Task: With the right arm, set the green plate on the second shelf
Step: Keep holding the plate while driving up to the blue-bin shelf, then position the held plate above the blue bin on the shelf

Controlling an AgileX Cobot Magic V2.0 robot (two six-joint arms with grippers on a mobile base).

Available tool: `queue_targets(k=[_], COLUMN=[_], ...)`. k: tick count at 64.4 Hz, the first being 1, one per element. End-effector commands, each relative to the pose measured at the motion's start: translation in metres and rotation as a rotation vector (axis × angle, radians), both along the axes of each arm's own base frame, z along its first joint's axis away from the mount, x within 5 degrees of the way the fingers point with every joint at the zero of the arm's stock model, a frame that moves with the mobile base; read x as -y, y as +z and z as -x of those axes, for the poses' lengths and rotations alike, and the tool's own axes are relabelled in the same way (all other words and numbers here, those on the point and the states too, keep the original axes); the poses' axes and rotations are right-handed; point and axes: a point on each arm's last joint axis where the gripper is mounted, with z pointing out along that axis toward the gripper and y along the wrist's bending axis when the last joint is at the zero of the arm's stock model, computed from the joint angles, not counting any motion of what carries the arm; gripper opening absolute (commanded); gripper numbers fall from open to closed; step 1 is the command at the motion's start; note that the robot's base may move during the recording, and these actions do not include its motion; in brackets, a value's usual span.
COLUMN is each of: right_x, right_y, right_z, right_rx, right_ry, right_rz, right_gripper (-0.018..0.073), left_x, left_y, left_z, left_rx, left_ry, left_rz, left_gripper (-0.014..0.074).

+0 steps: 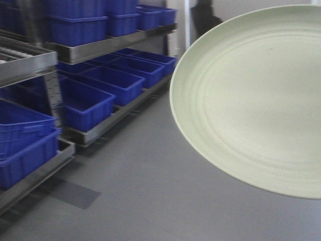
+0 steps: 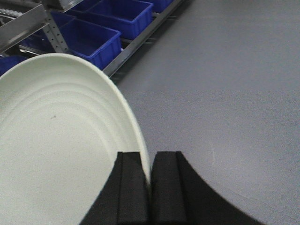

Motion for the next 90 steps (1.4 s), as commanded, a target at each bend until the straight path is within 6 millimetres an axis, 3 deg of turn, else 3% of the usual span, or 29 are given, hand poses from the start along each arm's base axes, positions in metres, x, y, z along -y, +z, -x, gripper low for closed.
queue_targets(k=[1, 90], right_x=[-0.0024, -0.0024], right_y=[0.0207, 0.0207], right_z=[-0.0022, -0.0022], right_rx=[0.134, 0.134], right_ry=[0.021, 0.021], right_rz=[-0.037, -0.037], right_gripper=[0.0055, 0.0055], left_x=[0.0012, 0.0012], left_y=[-0.0074, -0.0074], left_z=[-0.0009, -0.0009], left_rx=[0.043, 0.043], left_ry=[-0.013, -0.013], left_rz=[0.005, 0.005], left_gripper=[0.0125, 0.0125])
